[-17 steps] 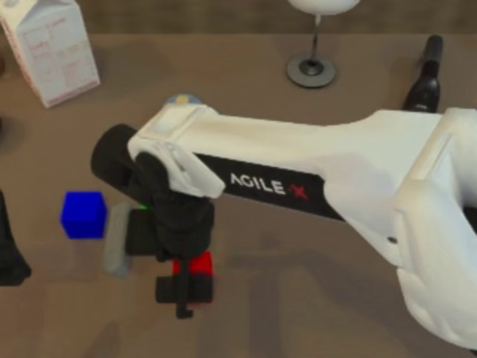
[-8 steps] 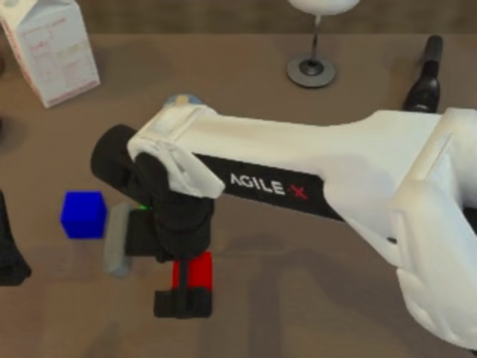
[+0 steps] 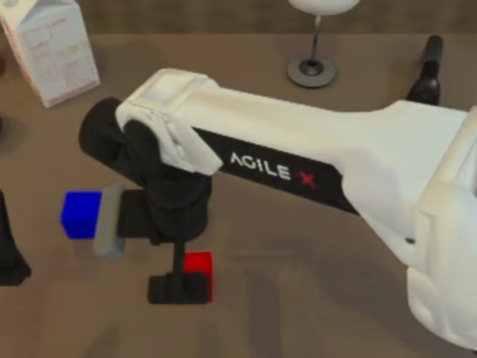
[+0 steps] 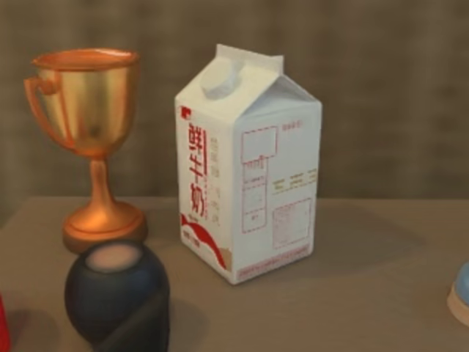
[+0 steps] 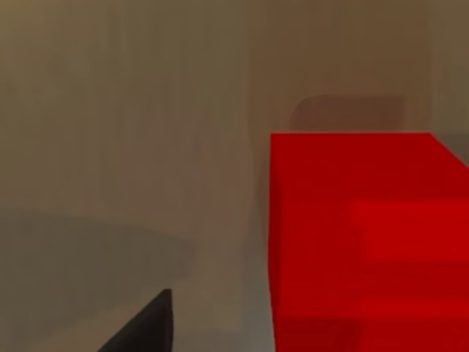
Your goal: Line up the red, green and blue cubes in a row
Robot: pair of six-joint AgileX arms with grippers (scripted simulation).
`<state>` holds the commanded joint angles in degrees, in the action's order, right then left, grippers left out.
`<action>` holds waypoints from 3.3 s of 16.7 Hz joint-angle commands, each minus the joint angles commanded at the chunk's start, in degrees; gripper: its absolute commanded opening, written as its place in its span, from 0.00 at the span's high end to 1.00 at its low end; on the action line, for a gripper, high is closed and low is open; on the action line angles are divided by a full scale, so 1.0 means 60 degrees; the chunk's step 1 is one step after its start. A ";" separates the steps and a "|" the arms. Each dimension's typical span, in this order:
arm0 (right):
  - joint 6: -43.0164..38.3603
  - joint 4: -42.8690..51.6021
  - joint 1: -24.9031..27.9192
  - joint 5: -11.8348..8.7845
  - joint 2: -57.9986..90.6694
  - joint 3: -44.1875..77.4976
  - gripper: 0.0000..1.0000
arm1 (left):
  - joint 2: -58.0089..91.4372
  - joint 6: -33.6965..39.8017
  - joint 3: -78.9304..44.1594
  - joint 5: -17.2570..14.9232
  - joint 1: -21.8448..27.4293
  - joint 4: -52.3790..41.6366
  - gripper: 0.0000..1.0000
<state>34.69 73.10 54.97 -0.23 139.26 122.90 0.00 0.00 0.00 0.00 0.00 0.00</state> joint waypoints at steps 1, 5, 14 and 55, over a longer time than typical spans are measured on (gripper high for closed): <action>0.0000 0.0374 0.0006 -0.0005 -0.0041 0.0297 0.00 | 0.0000 0.0000 0.0000 0.0000 0.0000 0.0000 0.00; 0.0009 0.0925 0.0019 -0.0010 -0.0154 0.0820 0.00 | 0.0000 0.0000 0.0000 0.0000 0.0000 0.0000 0.00; -0.0435 -0.0457 -0.0889 -0.0184 -0.2064 -0.0837 0.00 | 0.1715 0.0172 -0.1575 -0.0061 0.0464 -0.0954 0.00; -0.5782 -1.2184 -0.9066 0.0038 -2.3210 -2.0483 0.00 | 2.1006 0.1435 -1.4161 -0.0029 0.4092 -0.8145 0.00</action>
<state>0.00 0.00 0.57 0.00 0.00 0.00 126.03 8.61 -84.97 -0.18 24.55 -48.87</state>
